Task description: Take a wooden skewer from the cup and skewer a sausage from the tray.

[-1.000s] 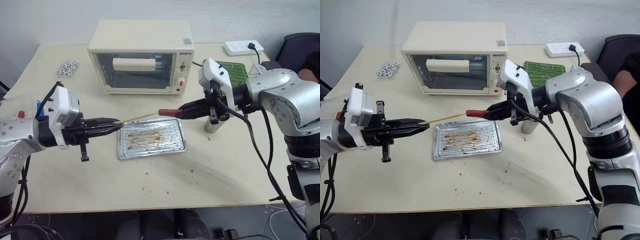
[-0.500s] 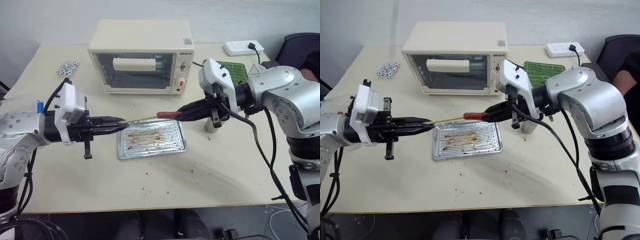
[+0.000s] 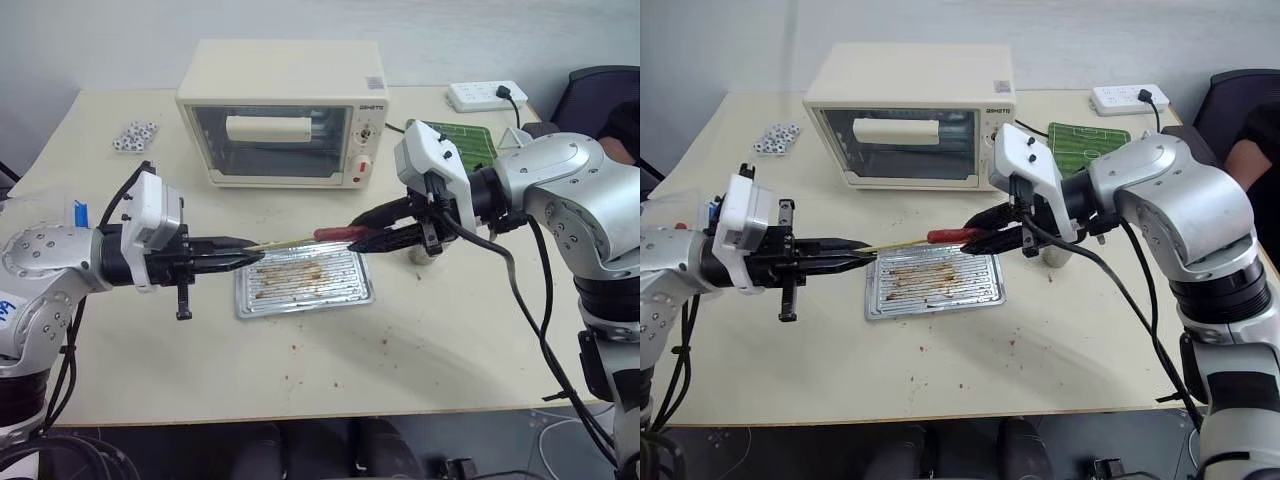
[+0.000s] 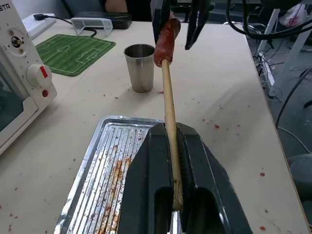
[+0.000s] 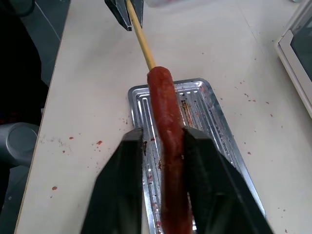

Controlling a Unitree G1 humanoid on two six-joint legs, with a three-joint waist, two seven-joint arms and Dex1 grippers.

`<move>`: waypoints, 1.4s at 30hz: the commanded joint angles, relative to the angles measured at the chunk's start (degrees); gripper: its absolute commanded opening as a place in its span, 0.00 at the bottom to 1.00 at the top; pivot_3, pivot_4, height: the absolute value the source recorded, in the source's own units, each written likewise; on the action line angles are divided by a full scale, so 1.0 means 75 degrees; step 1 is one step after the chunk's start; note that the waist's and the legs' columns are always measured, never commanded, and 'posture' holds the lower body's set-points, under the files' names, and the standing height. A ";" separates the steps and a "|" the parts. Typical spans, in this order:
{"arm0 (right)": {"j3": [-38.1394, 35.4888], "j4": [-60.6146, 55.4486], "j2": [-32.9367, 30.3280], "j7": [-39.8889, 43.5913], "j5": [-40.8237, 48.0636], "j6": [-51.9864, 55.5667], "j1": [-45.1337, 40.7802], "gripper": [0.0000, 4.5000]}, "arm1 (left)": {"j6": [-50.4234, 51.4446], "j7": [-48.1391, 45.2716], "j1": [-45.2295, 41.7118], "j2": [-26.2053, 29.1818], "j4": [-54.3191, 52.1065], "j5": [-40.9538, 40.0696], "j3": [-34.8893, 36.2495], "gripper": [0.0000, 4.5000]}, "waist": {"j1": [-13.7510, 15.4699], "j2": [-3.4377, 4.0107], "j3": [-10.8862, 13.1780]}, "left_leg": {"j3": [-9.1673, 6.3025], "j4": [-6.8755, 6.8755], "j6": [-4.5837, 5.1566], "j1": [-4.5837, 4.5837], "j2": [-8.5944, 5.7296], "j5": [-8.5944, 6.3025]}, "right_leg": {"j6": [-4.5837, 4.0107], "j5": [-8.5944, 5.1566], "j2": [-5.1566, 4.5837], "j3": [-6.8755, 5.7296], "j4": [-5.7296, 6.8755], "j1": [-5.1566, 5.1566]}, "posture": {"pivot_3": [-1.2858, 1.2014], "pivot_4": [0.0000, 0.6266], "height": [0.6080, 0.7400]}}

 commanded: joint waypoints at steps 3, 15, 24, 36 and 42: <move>-0.0360 0.0166 -0.0031 -0.0172 -0.0048 -0.0272 -0.0359 0.60 | 0.0090 0.0576 0.0358 -0.0074 -0.0325 -0.0036 0.0555 0.00 | -0.0011 0.0000 0.0000 | 0.0000 0.0001 0.0000 0.0000 0.0001 0.0000 | 0.0000 0.0000 -0.0003 0.0001 0.0001 0.0000 | 0.52 0.24 1.00; -0.1875 0.1051 0.0453 -0.1640 0.0840 0.1109 -0.0971 0.86 | 0.0699 0.3833 0.2771 -0.1364 -0.2089 0.0139 0.3322 0.00 | -0.0001 -0.0002 -0.0001 | -0.0009 0.0001 0.0000 0.0000 0.0008 0.0000 | 0.0000 0.0000 -0.0030 0.0030 0.0001 0.0002 | 0.52 0.24 1.00; -0.2235 0.0744 0.0656 -0.1964 0.1581 0.1393 -0.0677 1.00 | 0.0893 0.6529 0.4021 -0.2807 -0.2512 0.1118 0.5367 0.00 | -0.0001 -0.0015 -0.0009 | -0.0009 -0.0004 0.0004 0.0000 0.0006 -0.0002 | 0.0000 0.0000 -0.0030 0.0030 -0.0005 0.0004 | 0.52 0.24 1.00; -0.2440 0.0499 0.0978 -0.2388 0.2531 0.1699 -0.0638 1.00 | 0.0013 0.6947 0.2982 -0.1921 0.1242 0.2560 0.5012 0.00 | 0.0010 -0.0047 -0.0028 | -0.0018 -0.0003 0.0007 0.0001 0.0000 -0.0003 | -0.0001 0.0000 -0.0042 0.0005 -0.0003 0.0006 | 0.52 0.24 1.00; -0.2429 0.0516 0.0965 -0.2555 0.2699 0.1642 -0.0561 1.00 | -0.0400 0.6529 0.2408 -0.1379 0.2467 0.2703 0.4667 0.24 | -0.0040 -0.0047 -0.0028 | -0.0011 -0.0023 0.0005 0.0000 0.0002 -0.0004 | -0.0001 0.0000 -0.0044 0.0003 -0.0012 0.0000 | 0.52 0.24 1.00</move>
